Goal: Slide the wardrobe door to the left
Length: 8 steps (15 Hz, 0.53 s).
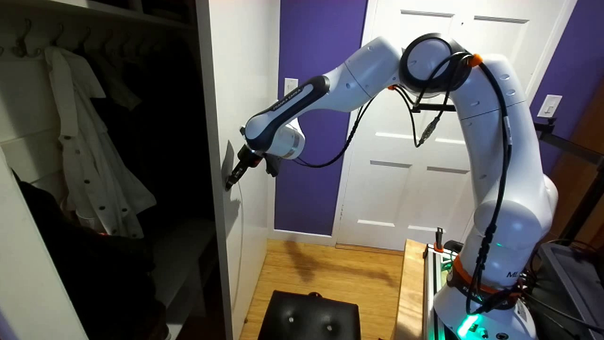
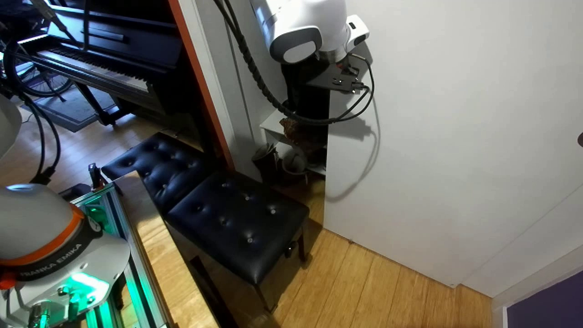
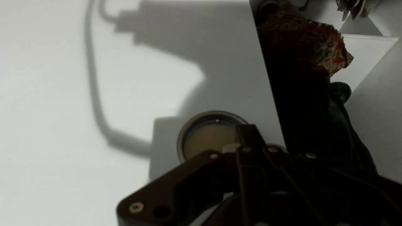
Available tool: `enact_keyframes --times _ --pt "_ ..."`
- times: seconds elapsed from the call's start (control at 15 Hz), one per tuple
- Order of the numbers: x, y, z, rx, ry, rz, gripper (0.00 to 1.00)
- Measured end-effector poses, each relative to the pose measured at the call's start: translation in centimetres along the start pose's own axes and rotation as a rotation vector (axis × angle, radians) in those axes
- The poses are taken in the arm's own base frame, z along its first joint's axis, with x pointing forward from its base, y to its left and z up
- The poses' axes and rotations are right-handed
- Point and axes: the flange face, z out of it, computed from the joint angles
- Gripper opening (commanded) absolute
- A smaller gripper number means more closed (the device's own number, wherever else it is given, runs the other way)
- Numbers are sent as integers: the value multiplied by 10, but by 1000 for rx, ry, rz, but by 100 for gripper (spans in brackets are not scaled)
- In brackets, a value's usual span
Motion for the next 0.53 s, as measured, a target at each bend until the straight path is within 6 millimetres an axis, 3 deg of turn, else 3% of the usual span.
enact_keyframes --times 0.27,0.53 --pt "4 -10 2 9 -2 2 0" --pt "10 -44 5 35 -17 44 0"
